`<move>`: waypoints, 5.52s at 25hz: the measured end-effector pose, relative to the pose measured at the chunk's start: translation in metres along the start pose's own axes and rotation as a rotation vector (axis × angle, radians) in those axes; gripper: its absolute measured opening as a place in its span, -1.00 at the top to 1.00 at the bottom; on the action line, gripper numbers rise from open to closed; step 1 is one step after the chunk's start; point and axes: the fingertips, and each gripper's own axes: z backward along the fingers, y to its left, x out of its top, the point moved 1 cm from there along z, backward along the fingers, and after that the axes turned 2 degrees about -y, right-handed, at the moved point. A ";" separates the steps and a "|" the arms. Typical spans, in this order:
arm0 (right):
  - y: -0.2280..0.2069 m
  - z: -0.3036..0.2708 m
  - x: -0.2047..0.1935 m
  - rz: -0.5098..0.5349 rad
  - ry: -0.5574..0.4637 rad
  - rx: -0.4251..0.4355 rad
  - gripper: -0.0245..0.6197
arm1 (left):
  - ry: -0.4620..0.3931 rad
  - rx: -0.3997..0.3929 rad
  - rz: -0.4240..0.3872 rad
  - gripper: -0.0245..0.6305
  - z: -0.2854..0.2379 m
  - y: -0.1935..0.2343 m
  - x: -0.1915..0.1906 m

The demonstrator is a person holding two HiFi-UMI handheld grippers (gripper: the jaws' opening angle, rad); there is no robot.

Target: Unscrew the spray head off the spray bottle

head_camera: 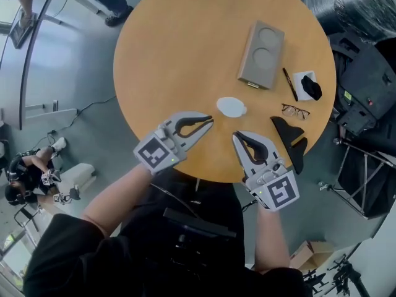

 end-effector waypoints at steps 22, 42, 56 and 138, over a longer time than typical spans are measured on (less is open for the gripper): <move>-0.064 0.013 -0.173 -0.114 0.045 0.073 0.91 | 0.044 0.256 -0.142 -0.06 -0.096 0.037 -0.189; -0.082 0.037 -0.191 -0.150 -0.007 0.065 0.91 | -0.034 0.291 -0.182 -0.13 -0.154 0.046 -0.185; -0.057 0.047 -0.160 -0.161 -0.051 0.075 0.91 | 0.023 0.254 -0.191 -0.01 -0.128 0.026 -0.174; 0.186 0.094 0.189 -0.006 -0.118 0.545 0.28 | 0.062 -0.439 -0.132 0.02 0.054 -0.238 0.152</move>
